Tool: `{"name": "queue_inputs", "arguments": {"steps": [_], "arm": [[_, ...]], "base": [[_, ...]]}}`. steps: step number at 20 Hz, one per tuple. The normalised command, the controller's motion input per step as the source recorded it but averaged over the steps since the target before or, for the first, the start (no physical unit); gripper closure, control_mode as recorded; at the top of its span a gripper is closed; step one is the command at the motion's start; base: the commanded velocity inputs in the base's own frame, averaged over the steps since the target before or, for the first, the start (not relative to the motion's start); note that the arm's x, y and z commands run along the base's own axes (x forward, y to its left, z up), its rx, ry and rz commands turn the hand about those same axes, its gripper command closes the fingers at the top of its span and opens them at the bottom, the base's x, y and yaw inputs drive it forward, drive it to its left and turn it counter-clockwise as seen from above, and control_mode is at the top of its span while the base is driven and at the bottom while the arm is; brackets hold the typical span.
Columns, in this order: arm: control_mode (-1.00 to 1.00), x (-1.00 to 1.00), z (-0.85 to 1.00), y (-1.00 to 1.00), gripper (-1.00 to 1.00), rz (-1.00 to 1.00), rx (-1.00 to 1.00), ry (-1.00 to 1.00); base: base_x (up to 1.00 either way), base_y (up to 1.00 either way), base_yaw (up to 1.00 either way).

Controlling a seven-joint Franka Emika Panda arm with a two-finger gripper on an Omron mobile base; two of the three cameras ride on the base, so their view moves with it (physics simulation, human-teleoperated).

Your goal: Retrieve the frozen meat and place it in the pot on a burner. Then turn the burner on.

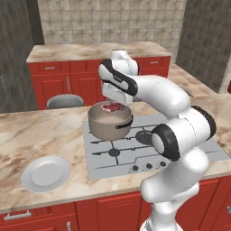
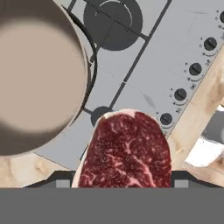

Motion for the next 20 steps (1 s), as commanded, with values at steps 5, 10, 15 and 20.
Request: {"name": "queue_inputs", "arguments": {"steps": [5, 10, 15, 20], "arm": [[-1.0, 0.95, 0.05, -0.35, 1.0, -0.03, -0.21, 0.09], [-1.0, 0.54, -0.12, 0.0, 1.0, 0.0, -0.12, 0.03], [-1.0, 0.58, -0.58, 0.0, 1.0, 0.0, -0.01, -0.02], [-1.0, 0.46, -0.7, -0.05, 1.0, 0.0, 0.01, -0.02]], "base": [[0.0, 0.0, 0.0], [0.0, 0.0, 0.0], [0.0, 0.0, 0.0], [0.0, 0.0, 0.0]]}}
